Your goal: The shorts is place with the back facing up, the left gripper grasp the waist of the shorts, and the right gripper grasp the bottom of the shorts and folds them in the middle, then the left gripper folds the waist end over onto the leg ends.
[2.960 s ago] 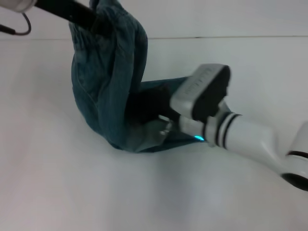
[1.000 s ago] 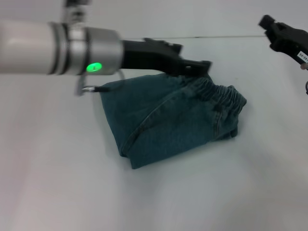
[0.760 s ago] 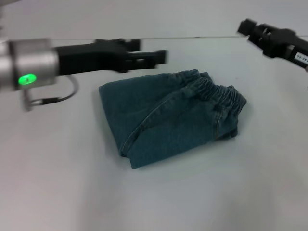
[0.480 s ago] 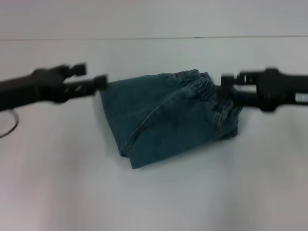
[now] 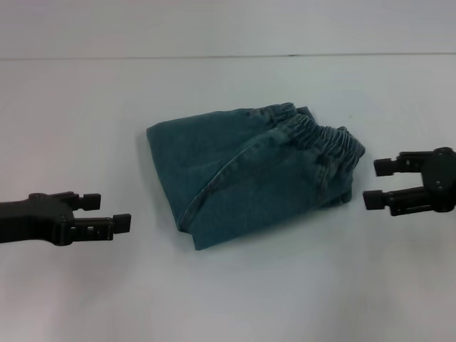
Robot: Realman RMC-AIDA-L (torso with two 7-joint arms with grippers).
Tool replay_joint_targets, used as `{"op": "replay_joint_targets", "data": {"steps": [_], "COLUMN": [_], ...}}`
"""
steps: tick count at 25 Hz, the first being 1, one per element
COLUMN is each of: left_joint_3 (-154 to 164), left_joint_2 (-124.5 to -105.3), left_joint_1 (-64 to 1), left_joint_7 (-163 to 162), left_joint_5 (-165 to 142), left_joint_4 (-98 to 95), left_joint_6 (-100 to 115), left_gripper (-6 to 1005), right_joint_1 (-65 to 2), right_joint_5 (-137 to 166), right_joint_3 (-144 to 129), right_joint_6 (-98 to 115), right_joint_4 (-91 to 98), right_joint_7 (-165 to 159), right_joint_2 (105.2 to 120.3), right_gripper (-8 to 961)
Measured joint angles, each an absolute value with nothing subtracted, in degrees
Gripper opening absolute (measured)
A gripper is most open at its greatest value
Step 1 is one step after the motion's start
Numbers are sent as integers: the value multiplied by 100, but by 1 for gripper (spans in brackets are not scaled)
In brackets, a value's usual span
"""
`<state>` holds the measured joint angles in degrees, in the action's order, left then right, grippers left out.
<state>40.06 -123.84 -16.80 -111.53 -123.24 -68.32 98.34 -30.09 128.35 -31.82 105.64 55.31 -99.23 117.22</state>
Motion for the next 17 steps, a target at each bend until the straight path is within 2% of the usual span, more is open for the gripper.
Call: {"op": "replay_joint_targets", "data": {"steps": [10,17], "left_joint_3": [3999,4019], "left_joint_2": [-12383,-12389], "left_joint_1": [-1717,-1727], "left_joint_7": [-11154,-11168], "left_joint_5": [-12275,-12248], "left_joint_4": [-6745,-6715], "left_joint_6": [9839,9848], "left_gripper": [951,951], "right_joint_1": [-2990,-2975], "right_joint_5": [13075,13091], "right_joint_3": [-3132,-3125], "right_joint_6": [10392,10362], "right_joint_4": [5539,5533], "right_joint_7": [-9931,-9935], "right_joint_2": [11715,11715], "right_gripper": [958,954]}}
